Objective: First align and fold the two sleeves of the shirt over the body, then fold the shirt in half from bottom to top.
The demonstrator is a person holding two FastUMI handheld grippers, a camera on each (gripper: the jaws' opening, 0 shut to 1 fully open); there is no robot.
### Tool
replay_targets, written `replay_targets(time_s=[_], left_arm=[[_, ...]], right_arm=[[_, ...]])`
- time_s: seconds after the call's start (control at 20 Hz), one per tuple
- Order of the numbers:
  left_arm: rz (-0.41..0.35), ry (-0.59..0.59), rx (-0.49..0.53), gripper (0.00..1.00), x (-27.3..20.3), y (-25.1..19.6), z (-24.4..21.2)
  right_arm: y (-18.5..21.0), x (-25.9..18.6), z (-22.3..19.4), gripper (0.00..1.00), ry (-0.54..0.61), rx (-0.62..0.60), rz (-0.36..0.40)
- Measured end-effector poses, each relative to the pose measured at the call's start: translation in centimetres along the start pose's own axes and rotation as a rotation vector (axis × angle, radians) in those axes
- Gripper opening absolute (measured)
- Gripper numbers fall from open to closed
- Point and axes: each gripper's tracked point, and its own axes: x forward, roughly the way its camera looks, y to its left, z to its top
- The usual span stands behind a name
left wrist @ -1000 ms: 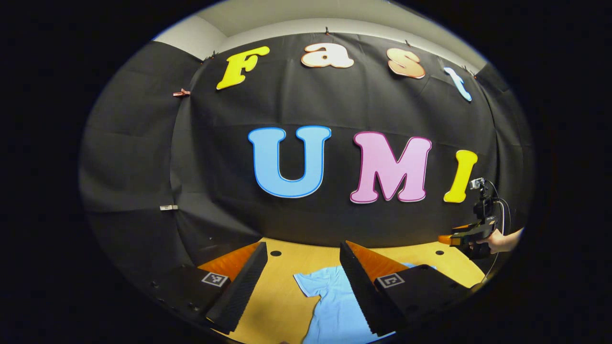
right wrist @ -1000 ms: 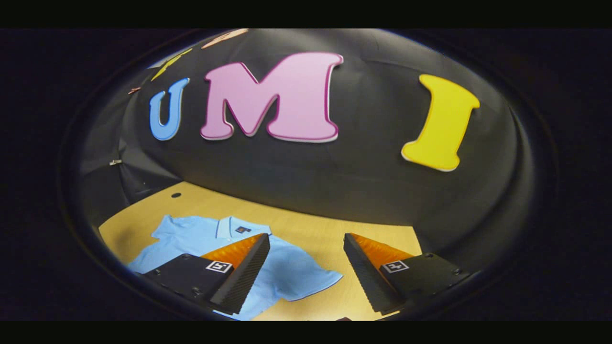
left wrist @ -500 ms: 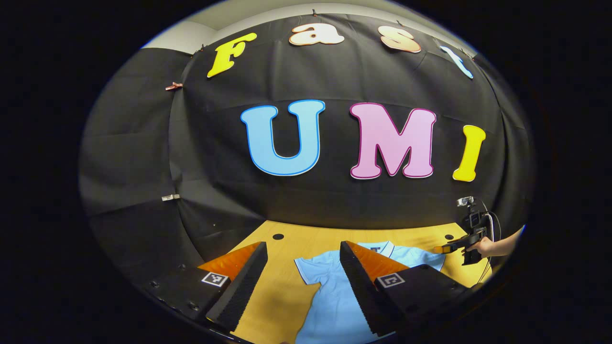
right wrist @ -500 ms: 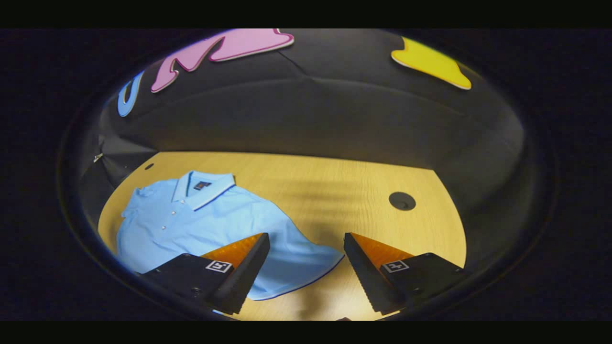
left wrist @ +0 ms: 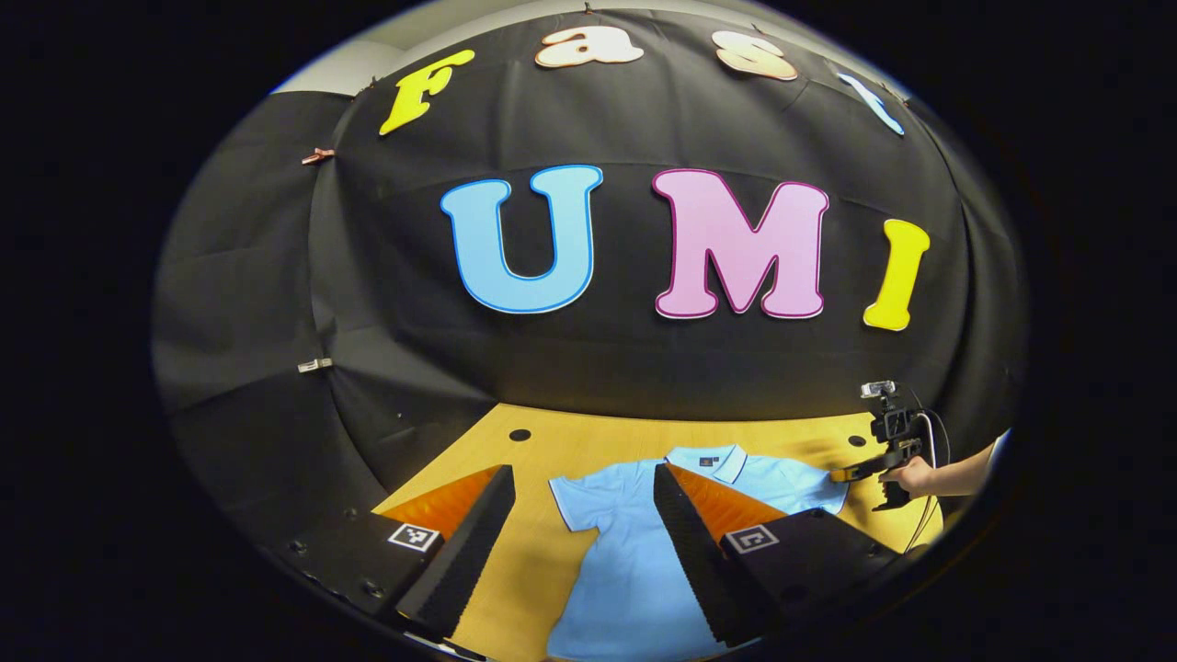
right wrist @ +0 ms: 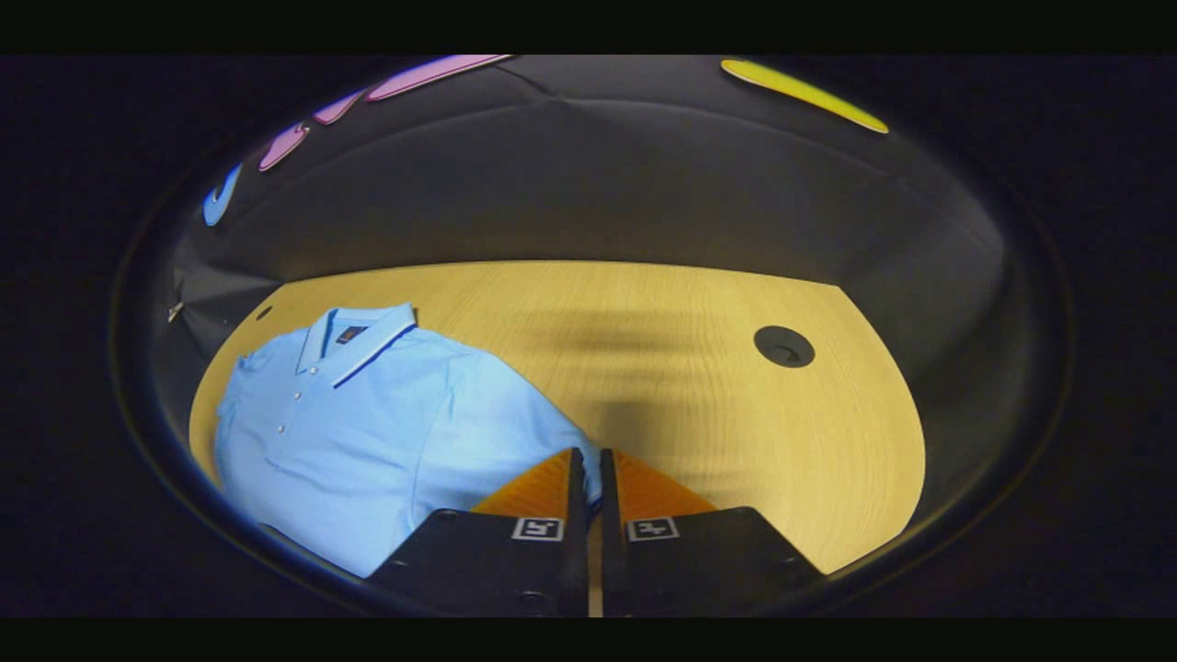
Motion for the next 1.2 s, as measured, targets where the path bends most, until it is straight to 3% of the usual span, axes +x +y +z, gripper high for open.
replay_targets(time_s=[0.1,0.15,0.2,0.45,0.65,0.7,0.8,0.85,1.05,1.2], left_arm=[[0.005,-0.007,0.009,0.95,-0.1,0.6,0.1],[0.009,-0.006,0.006,0.95,-0.1,1.0,0.0],[0.015,-0.002,-0.003,0.95,-0.1,1.5,-0.1],[0.039,0.023,-0.023,0.95,0.1,3.3,-1.8],[0.029,0.055,-0.017,0.95,0.5,4.0,-3.3],[0.028,0.065,-0.022,0.95,0.6,4.2,-3.6],[0.032,0.085,-0.036,0.95,0.8,4.7,-4.3],[0.036,0.093,-0.041,0.96,0.9,5.1,-4.7],[0.028,0.108,-0.043,0.96,1.4,5.9,-5.9],[0.002,0.164,-0.056,0.96,3.5,6.3,-8.4]], right_arm=[[0.9,-0.5,0.4,0.1,-0.001,-0.004,0.02],[1.6,-0.9,1.3,0.05,-0.021,0.0,0.035],[2.4,-1.4,2.4,0.1,-0.049,0.008,0.049],[9.0,-4.2,6.8,0.1,-0.144,0.062,0.178],[13.3,-2.8,5.0,0.14,-0.09,-0.001,0.226],[14.1,-2.3,4.1,0.1,-0.064,-0.006,0.233],[15.1,-1.5,3.0,0.15,-0.037,0.015,0.236],[15.9,-1.4,2.4,0.11,-0.021,0.052,0.259],[17.6,-1.8,1.3,0.52,0.003,0.135,0.327],[17.4,-3.0,2.1,0.72,-0.034,0.126,0.32]])
